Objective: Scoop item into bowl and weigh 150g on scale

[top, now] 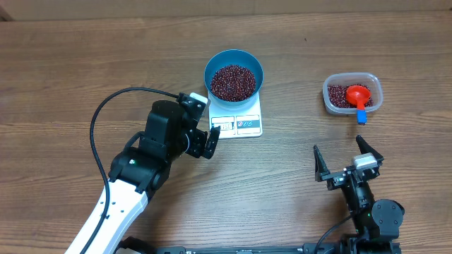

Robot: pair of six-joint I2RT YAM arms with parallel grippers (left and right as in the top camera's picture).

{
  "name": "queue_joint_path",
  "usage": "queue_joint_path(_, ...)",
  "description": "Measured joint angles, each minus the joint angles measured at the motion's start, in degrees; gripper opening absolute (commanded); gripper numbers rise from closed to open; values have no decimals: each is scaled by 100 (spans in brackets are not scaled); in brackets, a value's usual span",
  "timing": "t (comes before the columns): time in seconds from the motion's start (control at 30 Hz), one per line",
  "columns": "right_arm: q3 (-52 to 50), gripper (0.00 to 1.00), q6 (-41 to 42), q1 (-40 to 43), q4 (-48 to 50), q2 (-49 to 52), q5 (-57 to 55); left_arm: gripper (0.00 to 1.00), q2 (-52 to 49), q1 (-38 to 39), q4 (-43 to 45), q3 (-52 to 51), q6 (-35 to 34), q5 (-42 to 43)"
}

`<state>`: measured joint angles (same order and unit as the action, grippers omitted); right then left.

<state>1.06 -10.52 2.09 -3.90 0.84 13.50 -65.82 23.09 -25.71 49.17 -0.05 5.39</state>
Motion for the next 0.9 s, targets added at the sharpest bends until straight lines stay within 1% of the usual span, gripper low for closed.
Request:
queue_joint_path(0.27,0,100,-2,0,-2,0,2,100,70,0,-260,-9,-33,-223)
queue_joint_path(0.47,0,100,2,0,0,0,2,99,656,-221,59,-66,-149,-413)
queue_joint_path(0.67,0,100,-2,0,0,0,2,99,1670,-920,1172,-636,-168,-520)
queue_joint_path(0.9,0,100,0,0,4,0,0,100,3152,-1661,2503,-1906,-173,-472)
